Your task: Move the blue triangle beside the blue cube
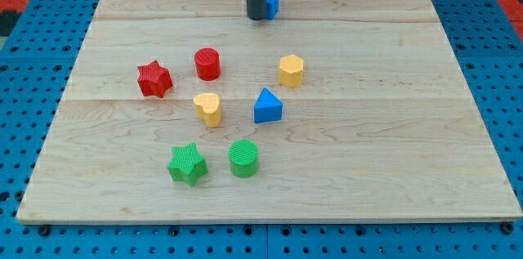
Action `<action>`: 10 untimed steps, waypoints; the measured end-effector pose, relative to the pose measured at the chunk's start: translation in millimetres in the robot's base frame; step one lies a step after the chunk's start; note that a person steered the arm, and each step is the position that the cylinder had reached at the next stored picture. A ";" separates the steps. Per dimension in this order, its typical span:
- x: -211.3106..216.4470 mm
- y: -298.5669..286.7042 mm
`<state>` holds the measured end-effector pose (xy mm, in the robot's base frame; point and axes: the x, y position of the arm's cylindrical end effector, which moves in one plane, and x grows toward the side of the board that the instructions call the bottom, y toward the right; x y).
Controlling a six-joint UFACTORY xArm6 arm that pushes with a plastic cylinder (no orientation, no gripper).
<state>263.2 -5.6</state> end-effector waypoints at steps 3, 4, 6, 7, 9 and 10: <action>221.4 141.5; 241.8 55.9; 181.9 -12.6; 178.8 -28.5; 101.0 -38.1; 84.2 -82.2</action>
<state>347.4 -87.8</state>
